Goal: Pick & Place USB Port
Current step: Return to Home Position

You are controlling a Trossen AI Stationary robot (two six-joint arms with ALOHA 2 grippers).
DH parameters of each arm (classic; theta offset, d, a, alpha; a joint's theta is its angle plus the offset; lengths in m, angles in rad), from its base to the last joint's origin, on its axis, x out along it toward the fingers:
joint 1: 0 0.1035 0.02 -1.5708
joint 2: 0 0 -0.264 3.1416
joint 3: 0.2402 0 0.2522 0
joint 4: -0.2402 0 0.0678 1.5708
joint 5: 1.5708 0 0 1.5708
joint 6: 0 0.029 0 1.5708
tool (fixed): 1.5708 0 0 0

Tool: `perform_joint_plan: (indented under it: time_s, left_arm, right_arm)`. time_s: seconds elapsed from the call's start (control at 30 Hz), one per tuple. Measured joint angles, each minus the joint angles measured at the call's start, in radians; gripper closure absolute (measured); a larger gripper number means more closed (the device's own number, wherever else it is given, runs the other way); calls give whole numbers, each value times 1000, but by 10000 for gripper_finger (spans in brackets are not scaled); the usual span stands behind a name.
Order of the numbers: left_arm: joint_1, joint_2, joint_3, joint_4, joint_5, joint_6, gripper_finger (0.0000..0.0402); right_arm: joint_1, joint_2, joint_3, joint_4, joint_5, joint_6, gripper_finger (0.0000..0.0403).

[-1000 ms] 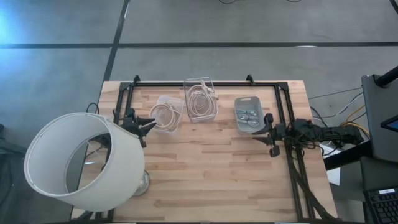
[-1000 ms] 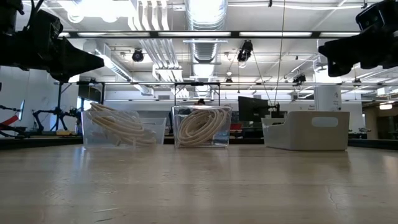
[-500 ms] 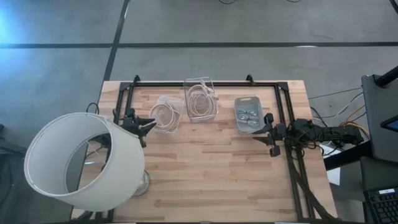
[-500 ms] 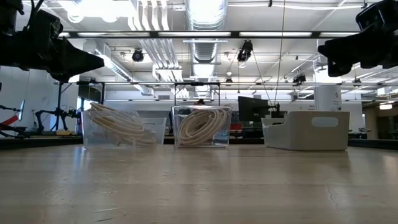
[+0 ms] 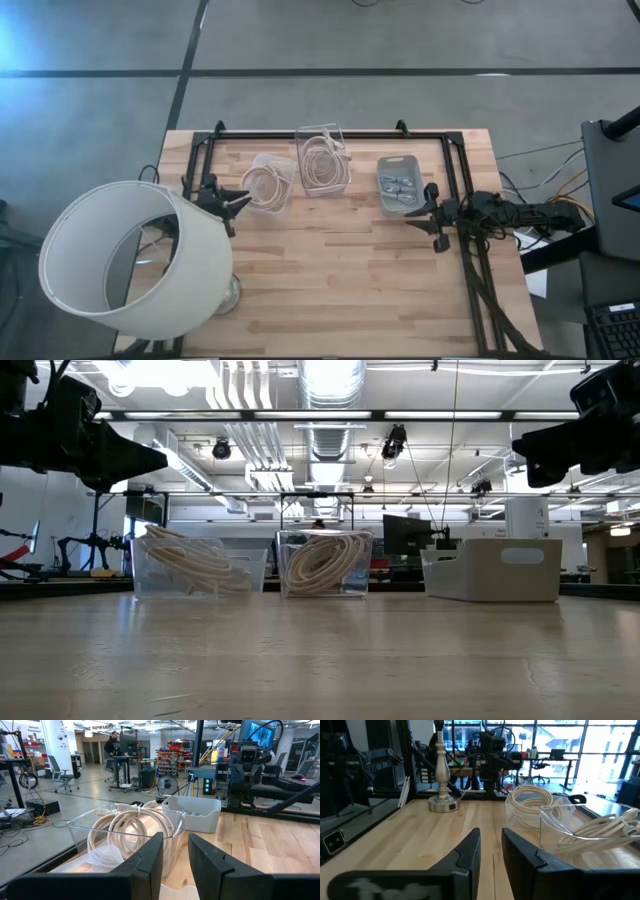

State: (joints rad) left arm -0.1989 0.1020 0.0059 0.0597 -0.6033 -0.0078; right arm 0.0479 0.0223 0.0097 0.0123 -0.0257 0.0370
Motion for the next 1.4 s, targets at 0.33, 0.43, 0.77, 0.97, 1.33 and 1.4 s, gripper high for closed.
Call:
perform_joint_plan:
  time_s: [0.33,0.43,0.77,0.97,1.33,1.4]
  left_arm:
    - [0,0,0,0,0,0,307]
    - [0,0,0,0,0,0,307]
    - [1,0,0,0,0,0,307]
    - [1,0,0,0,0,0,307]
    - [1,0,0,0,0,0,307]
    - [1,0,0,0,0,0,307]
  right_arm:
    - [0,27,0,0,0,-11,327]
    - [0,47,0,0,0,97,322]
    - [0,98,0,0,0,136,315]
    - [0,104,0,0,0,136,327]
    - [0,104,0,0,0,136,328]
    - [0,104,0,0,0,136,325]
